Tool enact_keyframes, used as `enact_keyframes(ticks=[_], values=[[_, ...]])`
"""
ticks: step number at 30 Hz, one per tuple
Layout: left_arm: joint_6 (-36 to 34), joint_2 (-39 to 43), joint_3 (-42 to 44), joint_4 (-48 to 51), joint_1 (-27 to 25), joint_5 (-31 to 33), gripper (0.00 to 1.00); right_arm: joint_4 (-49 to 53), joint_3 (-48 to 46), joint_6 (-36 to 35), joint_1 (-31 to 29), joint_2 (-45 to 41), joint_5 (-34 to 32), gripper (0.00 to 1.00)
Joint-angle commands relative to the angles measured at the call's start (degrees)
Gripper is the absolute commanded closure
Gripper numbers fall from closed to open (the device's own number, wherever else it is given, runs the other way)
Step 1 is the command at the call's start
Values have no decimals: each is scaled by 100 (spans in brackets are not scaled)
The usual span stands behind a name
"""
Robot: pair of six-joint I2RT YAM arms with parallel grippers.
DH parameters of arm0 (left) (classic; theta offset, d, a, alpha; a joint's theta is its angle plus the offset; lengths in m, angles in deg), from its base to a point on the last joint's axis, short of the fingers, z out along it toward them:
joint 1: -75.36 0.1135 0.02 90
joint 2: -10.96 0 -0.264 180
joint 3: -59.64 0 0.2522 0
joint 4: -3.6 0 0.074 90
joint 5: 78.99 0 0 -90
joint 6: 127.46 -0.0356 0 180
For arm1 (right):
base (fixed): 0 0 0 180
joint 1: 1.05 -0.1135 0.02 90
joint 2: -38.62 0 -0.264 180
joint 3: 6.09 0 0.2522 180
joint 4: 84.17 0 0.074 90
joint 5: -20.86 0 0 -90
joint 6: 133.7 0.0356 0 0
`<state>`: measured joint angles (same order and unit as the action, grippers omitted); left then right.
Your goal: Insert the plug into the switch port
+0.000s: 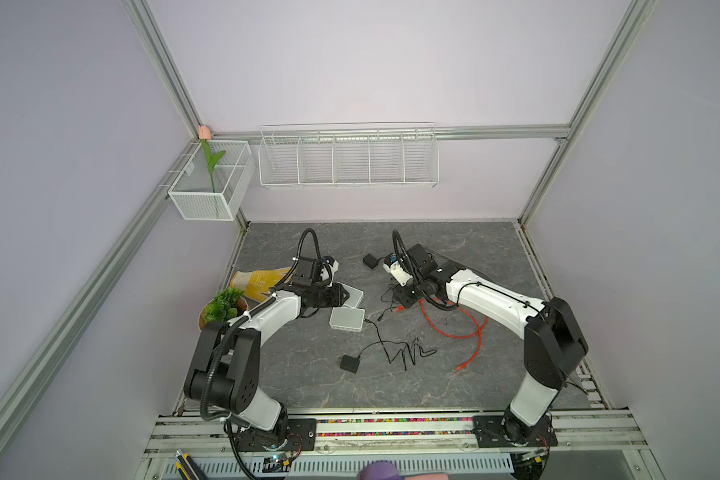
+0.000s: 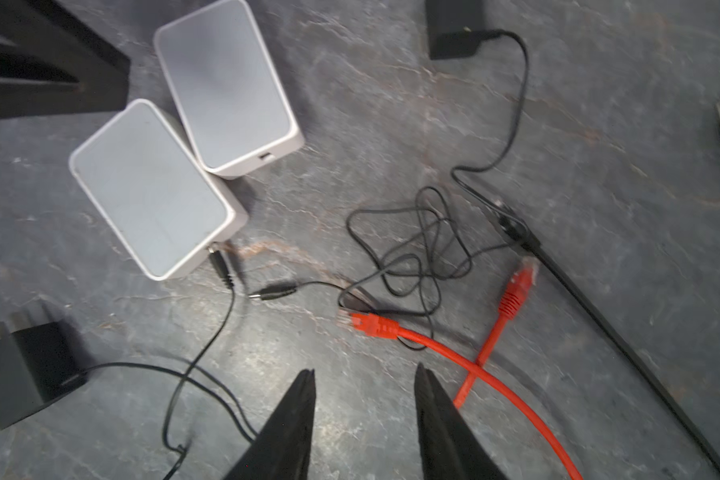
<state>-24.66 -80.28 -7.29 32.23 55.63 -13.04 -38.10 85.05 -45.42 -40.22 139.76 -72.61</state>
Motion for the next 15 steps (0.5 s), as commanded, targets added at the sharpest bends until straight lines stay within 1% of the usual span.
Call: enact_keyframes(ticks=[1,7,12,15], values=[[-328,-329,-214,298,-130,-262,71,233,-202,95,-45,81,-136,55],[-532,-703,-446,463,-276,-332,71,208,-225,89,-164,151,64,56],[-577,-1023,-661,511,-325,-241,70,313,43,-62,-620,346,-144,50],[-577,-1227,-858,495,-330,-139,70,237,90,-33,-744,419,-181,49]])
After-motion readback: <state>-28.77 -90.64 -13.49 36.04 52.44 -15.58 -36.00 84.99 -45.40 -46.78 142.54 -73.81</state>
